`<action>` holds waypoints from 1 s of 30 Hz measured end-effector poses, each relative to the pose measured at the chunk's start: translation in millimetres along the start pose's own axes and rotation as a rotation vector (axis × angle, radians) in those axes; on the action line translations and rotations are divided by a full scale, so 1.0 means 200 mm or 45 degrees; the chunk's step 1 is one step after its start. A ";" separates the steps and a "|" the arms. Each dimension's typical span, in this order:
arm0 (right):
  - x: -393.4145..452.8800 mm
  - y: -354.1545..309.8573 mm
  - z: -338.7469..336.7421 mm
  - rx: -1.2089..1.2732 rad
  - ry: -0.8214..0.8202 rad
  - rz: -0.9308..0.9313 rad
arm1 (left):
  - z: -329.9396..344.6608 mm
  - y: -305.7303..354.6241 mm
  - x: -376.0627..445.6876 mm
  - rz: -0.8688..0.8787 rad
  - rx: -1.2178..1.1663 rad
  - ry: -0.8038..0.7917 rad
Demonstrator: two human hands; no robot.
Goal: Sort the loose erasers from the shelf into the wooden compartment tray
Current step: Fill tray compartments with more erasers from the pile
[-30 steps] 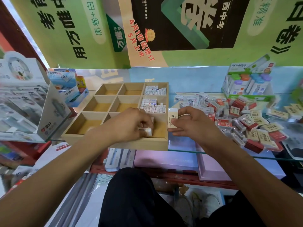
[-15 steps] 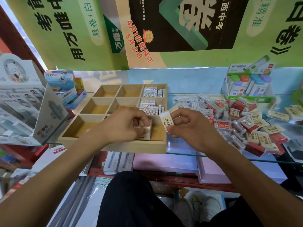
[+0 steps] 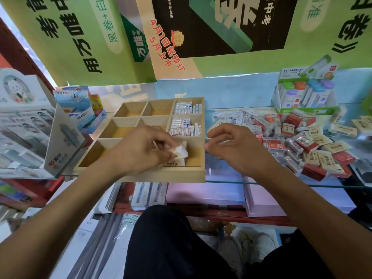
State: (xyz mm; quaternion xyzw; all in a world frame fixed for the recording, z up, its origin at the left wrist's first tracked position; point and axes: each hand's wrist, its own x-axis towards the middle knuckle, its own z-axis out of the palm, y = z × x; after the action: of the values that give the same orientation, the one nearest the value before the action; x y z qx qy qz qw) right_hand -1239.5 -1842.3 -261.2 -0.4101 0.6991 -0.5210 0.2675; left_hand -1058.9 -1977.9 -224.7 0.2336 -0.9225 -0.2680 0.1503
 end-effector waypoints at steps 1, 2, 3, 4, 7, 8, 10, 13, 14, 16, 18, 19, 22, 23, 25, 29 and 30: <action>0.00 0.00 0.00 -0.007 0.018 0.003 | 0.00 -0.01 0.01 -0.010 0.083 -0.060; 0.00 0.00 -0.01 -0.017 0.028 0.005 | 0.01 -0.02 0.01 -0.026 0.161 -0.110; 0.00 0.00 -0.01 -0.027 0.032 0.009 | 0.02 -0.02 0.02 -0.042 0.241 -0.153; 0.00 0.00 -0.01 -0.037 0.031 0.012 | 0.03 -0.02 0.03 -0.055 0.314 -0.189; -0.01 0.00 -0.02 -0.060 0.016 0.028 | 0.05 -0.01 0.07 -0.103 0.391 -0.264; -0.01 0.01 -0.02 -0.068 0.007 0.036 | 0.05 0.00 0.09 -0.119 0.398 -0.287; -0.01 0.01 -0.03 -0.080 -0.011 0.048 | 0.05 0.00 0.11 -0.146 0.408 -0.337; -0.01 0.02 -0.06 -0.092 -0.034 0.039 | 0.04 0.00 0.12 -0.165 0.380 -0.383; -0.01 0.03 -0.07 -0.097 -0.051 0.038 | 0.03 0.00 0.12 -0.172 0.362 -0.380; -0.01 0.04 -0.09 -0.114 -0.091 0.033 | 0.03 -0.01 0.10 -0.177 0.323 -0.327; -0.02 0.04 -0.11 -0.138 -0.126 0.014 | 0.04 0.00 0.08 -0.144 0.260 -0.218; -0.03 0.03 -0.13 -0.153 -0.144 -0.001 | 0.05 0.02 0.07 -0.113 0.204 -0.160; -0.07 0.01 -0.18 -0.161 -0.183 -0.031 | 0.10 0.11 0.09 -0.022 0.061 -0.053; -0.08 0.01 -0.22 -0.162 -0.164 -0.025 | 0.13 0.16 0.11 0.005 0.026 -0.041; -0.11 0.03 -0.31 -0.195 -0.092 -0.014 | 0.19 0.25 0.16 0.046 -0.086 -0.027; -0.17 0.10 -0.55 -0.237 0.186 -0.014 | 0.35 0.45 0.27 0.135 -0.296 -0.028; -0.19 0.12 -0.61 -0.203 0.263 -0.012 | 0.40 0.49 0.29 0.158 -0.321 -0.032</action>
State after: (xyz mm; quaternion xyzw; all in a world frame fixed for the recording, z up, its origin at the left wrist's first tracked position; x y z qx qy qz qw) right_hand -1325.0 -1744.6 -248.2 -0.3776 0.7602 -0.5045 0.1582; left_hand -1174.9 -1901.1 -224.5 0.1520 -0.8961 -0.3746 0.1832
